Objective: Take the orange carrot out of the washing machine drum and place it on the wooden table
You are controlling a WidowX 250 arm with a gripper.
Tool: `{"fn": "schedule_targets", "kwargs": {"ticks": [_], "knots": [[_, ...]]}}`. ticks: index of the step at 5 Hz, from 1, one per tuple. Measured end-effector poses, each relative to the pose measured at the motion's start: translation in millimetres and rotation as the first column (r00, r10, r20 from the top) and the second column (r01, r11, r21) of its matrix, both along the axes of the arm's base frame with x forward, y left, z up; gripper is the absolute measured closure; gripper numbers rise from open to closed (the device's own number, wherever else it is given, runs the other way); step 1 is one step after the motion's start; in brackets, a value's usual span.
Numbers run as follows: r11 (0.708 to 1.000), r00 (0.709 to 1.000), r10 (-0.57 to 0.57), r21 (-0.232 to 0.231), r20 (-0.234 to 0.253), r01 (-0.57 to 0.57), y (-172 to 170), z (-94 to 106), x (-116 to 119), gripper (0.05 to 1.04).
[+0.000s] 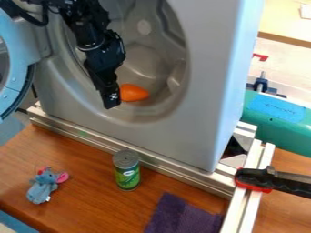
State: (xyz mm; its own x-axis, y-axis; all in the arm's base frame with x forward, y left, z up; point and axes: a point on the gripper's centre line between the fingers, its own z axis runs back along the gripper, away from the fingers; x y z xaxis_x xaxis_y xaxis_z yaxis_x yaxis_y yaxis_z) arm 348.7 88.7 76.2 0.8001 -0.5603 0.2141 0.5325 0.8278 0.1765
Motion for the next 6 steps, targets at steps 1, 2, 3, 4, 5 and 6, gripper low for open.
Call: {"fn": "schedule_targets", "kwargs": {"ticks": [1, 2, 3, 4, 5, 6], "knots": [[1.0, 0.997, 0.013, 0.021, 0.075, -0.014, 4.8, 7.3, 14.6, 0.083], [1.0, 0.996, 0.024, 0.017, 0.081, -0.026, 7.6, -2.5, 27.5, 0.083], [1.0, 0.997, 0.011, 0.011, 0.075, -0.012, 2.1, -8.3, 42.5, 0.083], [1.0, 0.999, 0.008, -0.005, 0.052, -0.007, -5.6, -21.5, 50.8, 0.083], [0.998, 0.999, 0.035, -0.055, 0.015, -0.035, -10.7, -31.8, 55.7, 0.121], [0.999, 0.999, 0.053, 0.008, -0.009, -0.053, -11.3, -32.8, 55.2, 0.367]]}}
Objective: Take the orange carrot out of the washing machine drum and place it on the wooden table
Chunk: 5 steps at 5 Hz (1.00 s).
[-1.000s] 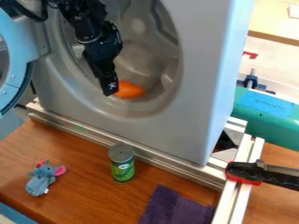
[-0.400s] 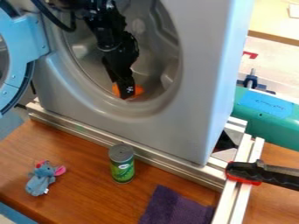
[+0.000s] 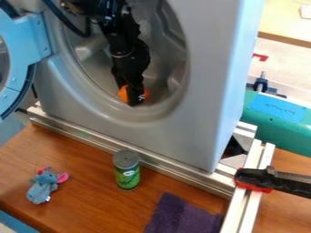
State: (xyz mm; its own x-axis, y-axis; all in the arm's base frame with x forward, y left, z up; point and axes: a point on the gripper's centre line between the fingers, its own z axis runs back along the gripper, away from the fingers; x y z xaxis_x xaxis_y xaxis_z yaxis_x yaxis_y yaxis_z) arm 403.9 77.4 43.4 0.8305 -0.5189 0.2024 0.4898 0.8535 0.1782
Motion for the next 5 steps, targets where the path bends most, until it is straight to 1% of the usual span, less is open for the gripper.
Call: {"fn": "schedule_targets", "kwargs": {"ticks": [1, 2, 3, 4, 5], "knots": [[0.999, 1.0, 0.02, 0.039, -0.008, -0.02, -0.1, 0.2, -5.2, 0.406], [0.998, 0.999, 0.028, 0.053, -0.029, -0.027, -0.1, 4.0, -18.3, 0.406], [0.995, 0.996, 0.08, 0.061, 0.03, -0.082, 0.1, 27.5, -31.5, 0.406], [0.974, 0.975, 0.208, 0.079, 0.074, -0.214, 3.4, 50.3, -68.5, 0.406], [0.978, 0.976, 0.204, 0.064, -0.083, -0.199, -7.0, 38.7, -111.6, 0.406]]}}
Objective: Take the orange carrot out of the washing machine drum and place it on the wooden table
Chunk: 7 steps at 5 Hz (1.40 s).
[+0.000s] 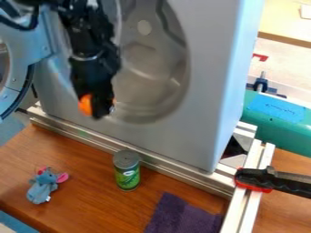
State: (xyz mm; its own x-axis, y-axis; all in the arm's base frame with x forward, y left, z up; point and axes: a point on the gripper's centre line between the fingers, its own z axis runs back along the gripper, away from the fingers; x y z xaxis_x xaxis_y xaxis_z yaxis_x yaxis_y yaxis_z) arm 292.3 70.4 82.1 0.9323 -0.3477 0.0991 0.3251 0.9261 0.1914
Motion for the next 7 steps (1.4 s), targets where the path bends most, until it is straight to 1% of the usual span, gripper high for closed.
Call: {"fn": "schedule_targets", "kwargs": {"ticks": [1, 2, 3, 4, 5, 6, 7], "knots": [[0.992, 0.987, -0.112, -0.07, -0.114, 0.105, -14.9, -21.0, -36.2, 0.406], [0.964, 0.962, -0.235, -0.163, -0.136, 0.212, -34.4, -41.4, -66.8, 0.406], [0.936, 0.928, -0.331, -0.185, -0.172, 0.299, -52.2, -62.3, -93.1, 0.406], [0.923, 0.907, -0.369, -0.195, -0.201, 0.332, -59.9, -88.5, -92.3, 0.406], [0.944, 0.928, -0.33, -0.095, -0.172, 0.317, -51.8, -106.2, -76.5, 0.406], [0.949, 0.935, -0.315, -0.047, -0.166, 0.311, -49.8, -125.8, -71.8, 0.406], [0.943, 0.928, -0.33, -0.007, -0.171, 0.334, -55.2, -144.8, -71.0, 0.406]]}}
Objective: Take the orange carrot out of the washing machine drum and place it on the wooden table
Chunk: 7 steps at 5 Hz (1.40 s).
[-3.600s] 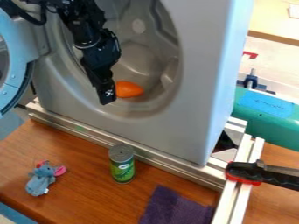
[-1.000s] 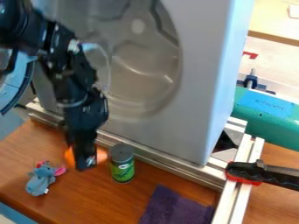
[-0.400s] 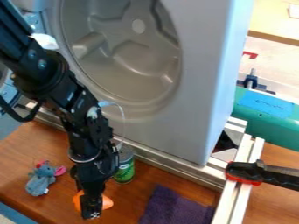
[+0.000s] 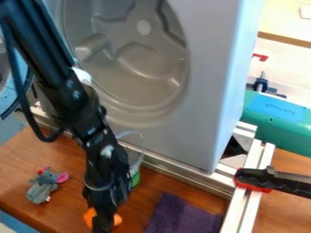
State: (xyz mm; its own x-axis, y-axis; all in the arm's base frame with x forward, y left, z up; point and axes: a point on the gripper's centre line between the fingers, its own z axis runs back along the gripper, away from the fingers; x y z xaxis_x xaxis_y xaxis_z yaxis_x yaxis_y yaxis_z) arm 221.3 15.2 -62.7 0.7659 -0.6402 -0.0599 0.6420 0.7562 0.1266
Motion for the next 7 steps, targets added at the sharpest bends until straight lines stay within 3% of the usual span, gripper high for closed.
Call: {"fn": "schedule_targets", "kwargs": {"ticks": [1, 2, 3, 4, 5, 6, 7], "knots": [[0.998, 1.0, 0.017, 0.059, 0.017, -0.018, -1.0, -12.8, -1.0, 0.408], [0.996, 0.998, 0.04, 0.082, 0.041, -0.044, -0.9, -13.3, 0.5, 0.401], [0.989, 0.991, 0.127, 0.069, 0.035, -0.129, -2.3, -9.9, -2.7, 0.353], [0.983, 0.977, 0.181, 0.011, 0.115, -0.184, -8.2, 21.2, 8.2, 0.1], [0.976, 0.959, 0.218, -0.035, 0.182, -0.215, -9.2, 50.4, 14.8, 0.077], [0.97, 0.956, 0.243, -0.03, 0.164, -0.241, -2.4, 61.9, 13.1, 0.081], [0.946, 0.938, 0.325, -0.046, 0.123, -0.321, 5.1, 79.0, 12.4, 0.081]]}}
